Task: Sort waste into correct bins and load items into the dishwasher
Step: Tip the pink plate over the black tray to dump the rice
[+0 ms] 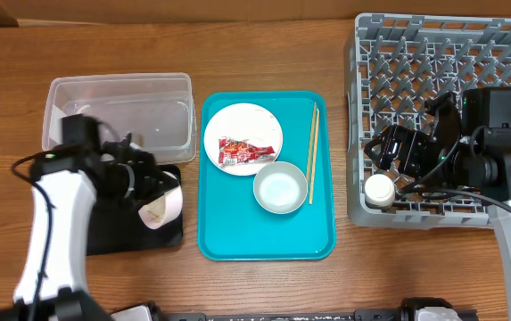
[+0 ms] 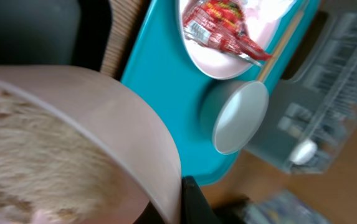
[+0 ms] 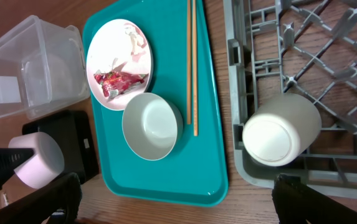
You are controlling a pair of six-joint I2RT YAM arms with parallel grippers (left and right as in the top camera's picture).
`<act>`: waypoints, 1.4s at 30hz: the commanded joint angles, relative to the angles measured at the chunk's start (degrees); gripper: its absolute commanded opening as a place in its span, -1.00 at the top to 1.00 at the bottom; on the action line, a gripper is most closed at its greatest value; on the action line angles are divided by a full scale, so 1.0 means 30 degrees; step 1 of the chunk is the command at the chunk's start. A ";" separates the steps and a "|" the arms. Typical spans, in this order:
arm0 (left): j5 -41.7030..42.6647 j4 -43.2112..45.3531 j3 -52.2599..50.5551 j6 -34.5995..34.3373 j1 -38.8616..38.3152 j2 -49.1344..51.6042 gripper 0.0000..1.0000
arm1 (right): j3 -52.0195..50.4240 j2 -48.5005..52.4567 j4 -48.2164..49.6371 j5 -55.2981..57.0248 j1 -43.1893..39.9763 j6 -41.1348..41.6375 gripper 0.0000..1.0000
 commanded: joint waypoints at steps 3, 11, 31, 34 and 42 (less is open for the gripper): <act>0.7111 -0.1392 0.0102 0.7162 0.3053 0.3184 0.92 | 0.0401 0.0022 0.0073 -0.0168 -0.0015 -0.0117 -1.00; 1.1693 -0.5836 0.0102 1.4943 0.5136 0.8189 0.92 | 0.0401 0.0022 0.0066 -0.0168 -0.0015 -0.0109 -1.00; 1.3063 -1.0630 0.0051 2.5150 0.7053 0.9377 0.92 | 0.0401 0.0022 -0.0066 -0.0168 -0.0015 -0.0109 -1.00; 1.2568 -1.0462 0.0007 2.5667 0.6885 0.9224 0.92 | 0.0401 0.0022 -0.0080 -0.0168 -0.0015 -0.0109 -1.00; 1.2888 -1.0775 -0.0109 2.5208 0.6586 0.8626 0.92 | 0.0401 0.0022 -0.0138 -0.0168 -0.0015 -0.0117 -1.00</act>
